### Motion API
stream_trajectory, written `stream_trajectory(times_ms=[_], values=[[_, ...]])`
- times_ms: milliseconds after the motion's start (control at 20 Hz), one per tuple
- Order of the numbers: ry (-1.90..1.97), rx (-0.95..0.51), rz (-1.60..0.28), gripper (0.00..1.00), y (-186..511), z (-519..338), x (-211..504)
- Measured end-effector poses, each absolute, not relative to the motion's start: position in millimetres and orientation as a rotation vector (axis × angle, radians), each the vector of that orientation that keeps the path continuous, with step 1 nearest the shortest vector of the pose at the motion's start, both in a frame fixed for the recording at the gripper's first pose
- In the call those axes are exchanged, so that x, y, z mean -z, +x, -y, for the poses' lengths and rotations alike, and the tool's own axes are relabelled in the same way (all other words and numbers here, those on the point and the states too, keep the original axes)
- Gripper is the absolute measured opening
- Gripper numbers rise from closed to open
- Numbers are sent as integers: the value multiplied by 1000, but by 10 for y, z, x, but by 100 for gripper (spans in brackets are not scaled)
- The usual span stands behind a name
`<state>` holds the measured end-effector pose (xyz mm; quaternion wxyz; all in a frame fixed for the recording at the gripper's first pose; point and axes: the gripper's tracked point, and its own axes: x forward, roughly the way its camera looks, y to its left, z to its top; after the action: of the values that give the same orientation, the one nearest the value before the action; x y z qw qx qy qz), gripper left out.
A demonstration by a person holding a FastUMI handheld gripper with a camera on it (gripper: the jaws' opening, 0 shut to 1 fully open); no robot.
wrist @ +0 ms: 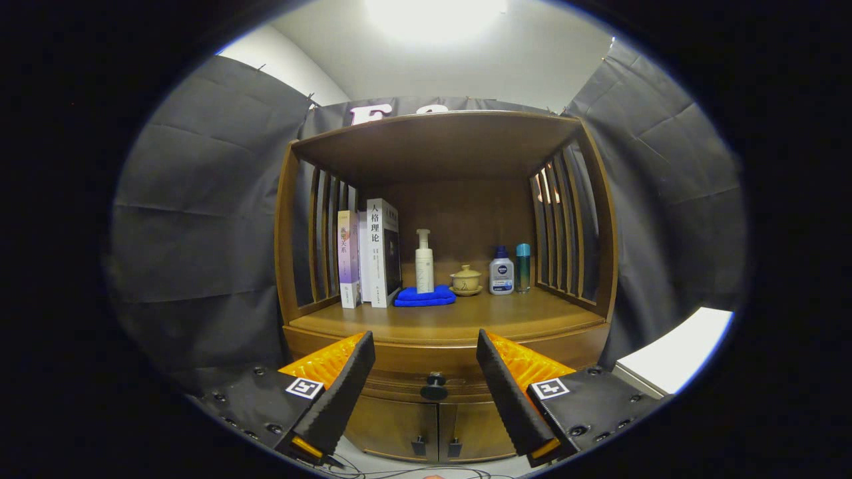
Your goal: Pull open the drawer, take out the items inside it, and place them on the countertop above the cabinet.
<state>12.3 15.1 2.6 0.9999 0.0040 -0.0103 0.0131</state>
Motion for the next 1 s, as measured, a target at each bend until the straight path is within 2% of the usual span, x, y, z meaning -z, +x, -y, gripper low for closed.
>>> stream_trajectory(times_ms=[350, 1000], values=[[-3, -17, -4, 97, 453, -194, 94], [-11, 8, -212, 98, 996, -224, 1022]])
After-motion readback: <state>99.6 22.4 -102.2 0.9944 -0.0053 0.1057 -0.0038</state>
